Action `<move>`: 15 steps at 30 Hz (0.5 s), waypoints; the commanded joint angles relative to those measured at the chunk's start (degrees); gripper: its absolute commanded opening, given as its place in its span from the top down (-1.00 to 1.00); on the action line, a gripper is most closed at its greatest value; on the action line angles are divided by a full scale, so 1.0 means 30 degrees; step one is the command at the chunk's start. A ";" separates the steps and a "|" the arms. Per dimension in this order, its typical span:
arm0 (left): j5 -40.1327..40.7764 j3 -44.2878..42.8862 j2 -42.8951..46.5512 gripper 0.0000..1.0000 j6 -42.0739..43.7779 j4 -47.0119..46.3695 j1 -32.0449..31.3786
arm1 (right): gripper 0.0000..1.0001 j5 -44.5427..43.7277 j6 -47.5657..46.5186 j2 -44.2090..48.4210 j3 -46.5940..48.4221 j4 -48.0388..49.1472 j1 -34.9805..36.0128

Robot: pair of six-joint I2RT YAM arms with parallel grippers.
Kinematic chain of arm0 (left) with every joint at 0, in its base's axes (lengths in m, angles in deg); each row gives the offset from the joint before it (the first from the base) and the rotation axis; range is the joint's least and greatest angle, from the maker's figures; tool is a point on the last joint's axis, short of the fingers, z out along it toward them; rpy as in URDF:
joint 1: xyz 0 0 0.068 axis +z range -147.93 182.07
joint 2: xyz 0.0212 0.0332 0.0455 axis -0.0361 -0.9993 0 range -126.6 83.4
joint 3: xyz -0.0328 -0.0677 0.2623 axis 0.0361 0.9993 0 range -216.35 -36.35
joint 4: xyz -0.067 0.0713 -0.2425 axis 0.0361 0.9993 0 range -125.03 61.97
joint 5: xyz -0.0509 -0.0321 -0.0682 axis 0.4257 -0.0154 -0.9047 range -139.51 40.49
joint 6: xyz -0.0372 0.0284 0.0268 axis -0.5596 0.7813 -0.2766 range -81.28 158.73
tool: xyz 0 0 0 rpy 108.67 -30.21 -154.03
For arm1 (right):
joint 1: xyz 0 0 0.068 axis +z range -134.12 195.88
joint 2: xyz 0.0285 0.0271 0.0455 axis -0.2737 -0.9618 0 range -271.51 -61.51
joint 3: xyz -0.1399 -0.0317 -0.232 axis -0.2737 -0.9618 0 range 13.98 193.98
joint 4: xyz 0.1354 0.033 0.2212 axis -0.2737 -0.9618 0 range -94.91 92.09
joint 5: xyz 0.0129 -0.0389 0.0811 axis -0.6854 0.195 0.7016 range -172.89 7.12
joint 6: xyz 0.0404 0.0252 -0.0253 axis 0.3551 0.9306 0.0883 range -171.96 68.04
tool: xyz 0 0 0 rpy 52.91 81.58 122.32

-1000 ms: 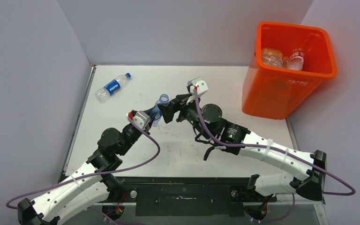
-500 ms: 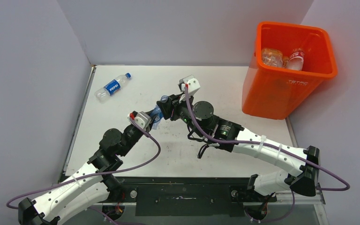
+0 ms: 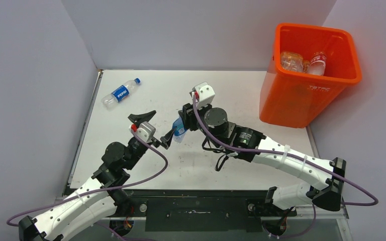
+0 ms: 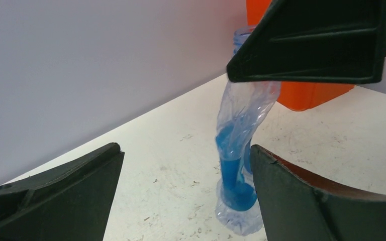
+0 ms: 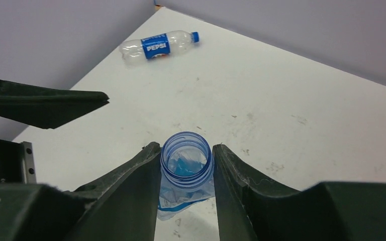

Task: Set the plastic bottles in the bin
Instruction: Place the plastic bottle in the trash bin.

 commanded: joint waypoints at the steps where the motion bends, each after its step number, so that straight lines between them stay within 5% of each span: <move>1: 0.0586 0.0005 0.0174 -0.93 -0.0617 -0.1686 -0.0061 | 0.89 -0.3081 -0.1774 0.2161 0.1632 -0.2203 -0.0097; 6: 0.1179 0.0302 0.0461 -0.92 -0.0597 -0.2139 -0.0068 | 0.89 -0.5701 -0.3539 0.4222 0.2947 -0.4549 -0.0125; 15: 0.1513 0.0020 -0.0256 -0.93 -0.0858 -0.1985 0.0028 | 0.89 -0.7882 -0.7140 0.2775 1.1576 -0.5162 -0.0187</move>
